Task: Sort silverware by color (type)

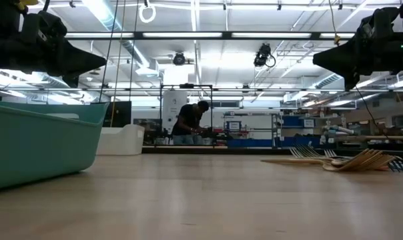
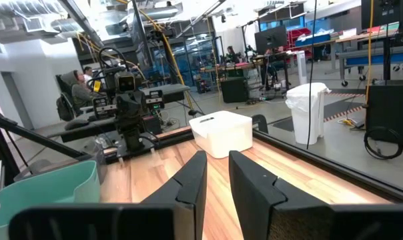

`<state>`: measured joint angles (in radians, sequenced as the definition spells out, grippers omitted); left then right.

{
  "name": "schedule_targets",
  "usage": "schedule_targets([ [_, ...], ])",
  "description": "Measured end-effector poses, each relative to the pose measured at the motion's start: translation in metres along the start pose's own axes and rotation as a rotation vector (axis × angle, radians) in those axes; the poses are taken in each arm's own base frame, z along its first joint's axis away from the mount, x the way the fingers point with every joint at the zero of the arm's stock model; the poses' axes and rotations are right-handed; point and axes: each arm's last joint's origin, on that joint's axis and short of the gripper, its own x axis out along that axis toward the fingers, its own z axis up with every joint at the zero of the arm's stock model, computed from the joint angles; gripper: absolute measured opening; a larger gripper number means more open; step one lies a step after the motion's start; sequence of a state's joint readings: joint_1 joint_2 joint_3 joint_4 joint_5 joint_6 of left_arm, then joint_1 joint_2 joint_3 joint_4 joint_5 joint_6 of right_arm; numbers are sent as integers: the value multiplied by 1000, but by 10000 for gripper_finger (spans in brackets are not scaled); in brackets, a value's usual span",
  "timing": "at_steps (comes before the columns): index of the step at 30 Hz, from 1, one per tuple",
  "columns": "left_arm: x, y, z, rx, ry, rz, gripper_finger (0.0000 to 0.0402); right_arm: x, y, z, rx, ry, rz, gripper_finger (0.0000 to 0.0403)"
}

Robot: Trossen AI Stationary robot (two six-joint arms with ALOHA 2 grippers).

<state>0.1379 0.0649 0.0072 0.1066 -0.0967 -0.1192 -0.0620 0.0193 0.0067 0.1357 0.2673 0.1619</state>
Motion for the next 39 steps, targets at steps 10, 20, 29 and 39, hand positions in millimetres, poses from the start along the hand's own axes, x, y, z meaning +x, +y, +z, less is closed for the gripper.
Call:
schedule_targets([
  [10,0,0,2,-109,-25,-4,20,0,0,2,14,-25,-3,75],
  [20,-1,-1,12,-234,-117,-28,20,-2,3,21,204,-212,55,75],
  [29,-3,-5,22,-326,-204,-155,20,-3,1,23,428,-244,17,75],
  [39,-5,-6,37,-251,-266,-161,20,2,5,31,272,-114,19,75],
])
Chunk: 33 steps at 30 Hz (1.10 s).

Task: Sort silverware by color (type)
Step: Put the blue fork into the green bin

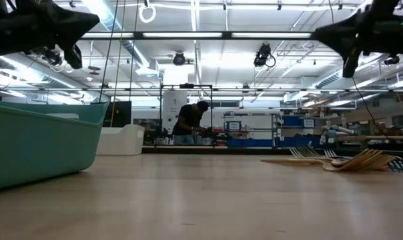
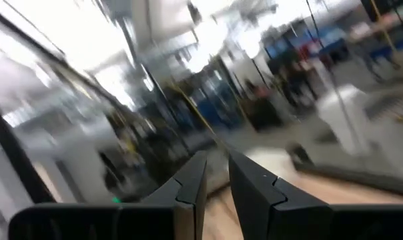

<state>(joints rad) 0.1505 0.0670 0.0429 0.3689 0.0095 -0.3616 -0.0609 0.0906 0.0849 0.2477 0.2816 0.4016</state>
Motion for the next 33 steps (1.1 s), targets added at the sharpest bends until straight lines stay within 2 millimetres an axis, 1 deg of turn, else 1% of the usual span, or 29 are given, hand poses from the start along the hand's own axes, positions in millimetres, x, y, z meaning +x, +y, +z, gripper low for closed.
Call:
schedule_targets([
  [3,1,0,10,75,-16,68,20,7,-2,-5,-58,125,-135,75],
  [5,1,3,10,140,-19,135,20,12,-3,-7,-86,177,-195,75],
  [9,0,6,11,207,-29,209,20,24,-1,-13,-139,311,-252,75],
  [14,0,10,14,221,-68,289,20,42,5,-12,-195,456,-304,75],
  [20,0,16,15,218,-73,363,26,62,11,-16,-226,620,-294,75],
  [25,2,21,13,214,-41,407,63,78,19,-16,-270,802,-276,75],
  [28,6,21,18,219,-2,425,91,87,23,-19,-339,952,-253,75],
  [31,11,20,20,232,66,412,109,95,30,-22,-428,1066,-184,75],
  [33,14,20,21,228,94,406,114,99,34,-27,-495,1136,-123,75],
])
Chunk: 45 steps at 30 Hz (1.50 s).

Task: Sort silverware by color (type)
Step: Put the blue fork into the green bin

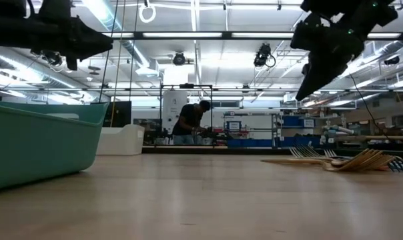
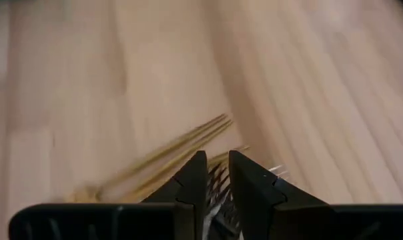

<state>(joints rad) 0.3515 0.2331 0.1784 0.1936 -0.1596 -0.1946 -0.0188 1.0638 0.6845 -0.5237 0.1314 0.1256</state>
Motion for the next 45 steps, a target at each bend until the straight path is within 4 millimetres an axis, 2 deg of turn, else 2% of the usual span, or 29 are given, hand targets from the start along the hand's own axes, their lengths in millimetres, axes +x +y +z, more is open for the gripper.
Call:
schedule_targets([
  [5,5,0,-3,-6,69,12,111,4,15,4,-270,149,66,75],
  [11,6,0,-6,-53,103,21,111,3,33,0,-528,378,132,75],
  [14,6,0,-7,-95,109,19,110,4,40,-5,-637,505,111,75],
  [18,6,0,-7,-149,116,6,110,11,49,-12,-803,651,95,78],
  [23,6,-2,-8,-195,131,-40,110,27,61,-20,-961,746,132,94],
  [34,6,-2,-8,-208,138,-57,110,50,68,-28,-1094,816,197,124],
  [41,6,-2,-8,-200,144,-56,110,58,71,-29,-1123,797,215,122],
  [45,6,-2,-9,-199,147,-55,110,61,70,-40,-1160,812,235,119],
])
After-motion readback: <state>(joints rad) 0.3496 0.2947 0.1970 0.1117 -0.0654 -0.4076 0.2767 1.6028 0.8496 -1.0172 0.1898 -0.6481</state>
